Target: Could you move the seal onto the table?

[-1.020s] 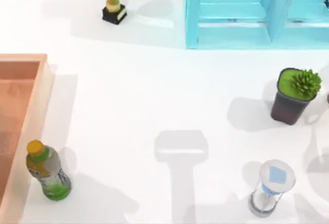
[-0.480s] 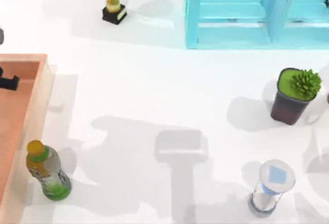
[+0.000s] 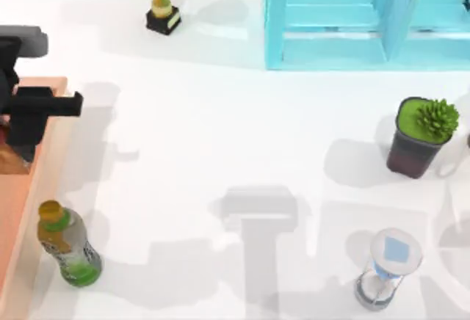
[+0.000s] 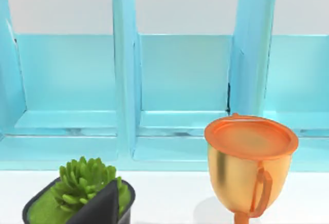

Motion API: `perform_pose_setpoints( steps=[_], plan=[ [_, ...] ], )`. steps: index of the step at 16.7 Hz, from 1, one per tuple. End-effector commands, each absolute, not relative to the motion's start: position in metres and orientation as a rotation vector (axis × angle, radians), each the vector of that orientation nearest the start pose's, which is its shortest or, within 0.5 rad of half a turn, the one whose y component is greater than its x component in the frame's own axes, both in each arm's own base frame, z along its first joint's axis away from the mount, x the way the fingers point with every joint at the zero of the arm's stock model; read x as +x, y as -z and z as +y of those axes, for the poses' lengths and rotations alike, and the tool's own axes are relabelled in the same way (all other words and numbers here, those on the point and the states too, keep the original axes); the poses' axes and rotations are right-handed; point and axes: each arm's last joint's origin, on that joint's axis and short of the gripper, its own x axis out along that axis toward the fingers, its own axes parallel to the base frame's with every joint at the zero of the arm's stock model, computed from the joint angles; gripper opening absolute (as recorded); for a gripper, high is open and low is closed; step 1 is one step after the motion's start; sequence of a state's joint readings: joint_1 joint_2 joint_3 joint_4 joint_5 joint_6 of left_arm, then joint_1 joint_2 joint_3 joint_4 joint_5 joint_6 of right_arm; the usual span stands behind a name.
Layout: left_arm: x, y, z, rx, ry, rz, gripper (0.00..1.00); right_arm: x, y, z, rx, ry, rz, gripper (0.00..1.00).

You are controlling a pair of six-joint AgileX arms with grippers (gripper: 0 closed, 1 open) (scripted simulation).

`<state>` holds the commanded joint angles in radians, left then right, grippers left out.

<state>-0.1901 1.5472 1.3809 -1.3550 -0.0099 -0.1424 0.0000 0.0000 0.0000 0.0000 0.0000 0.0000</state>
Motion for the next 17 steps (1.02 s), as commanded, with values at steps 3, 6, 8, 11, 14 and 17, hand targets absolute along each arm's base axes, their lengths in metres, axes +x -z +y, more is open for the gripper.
perform_pose_setpoints(
  steps=[3, 6, 8, 11, 14, 17],
  plan=[
    [0.269, -0.282, -0.053, 0.020, 0.016, 1.569, 0.00, 0.106, -0.160, -0.001, 0.000, 0.000, 0.000, 1.00],
    [0.269, -0.282, -0.052, 0.019, 0.014, 1.566, 0.00, 0.106, -0.160, -0.001, 0.000, 0.000, 0.000, 1.00],
    [0.272, -0.281, -0.054, 0.013, 0.009, 1.566, 0.00, 0.106, -0.160, -0.001, 0.000, 0.000, 0.000, 1.00],
    [0.294, -0.271, -0.074, -0.005, -0.006, 1.574, 0.00, 0.106, -0.160, -0.001, 0.000, 0.000, 0.000, 1.00],
    [0.323, -0.249, -0.115, -0.009, -0.014, 1.587, 0.00, 0.106, -0.160, -0.001, 0.000, 0.000, 0.000, 1.00],
    [0.345, -0.217, -0.168, 0.001, -0.009, 1.589, 0.00, 0.106, -0.160, -0.001, 0.000, 0.000, 0.000, 1.00]
  ],
)
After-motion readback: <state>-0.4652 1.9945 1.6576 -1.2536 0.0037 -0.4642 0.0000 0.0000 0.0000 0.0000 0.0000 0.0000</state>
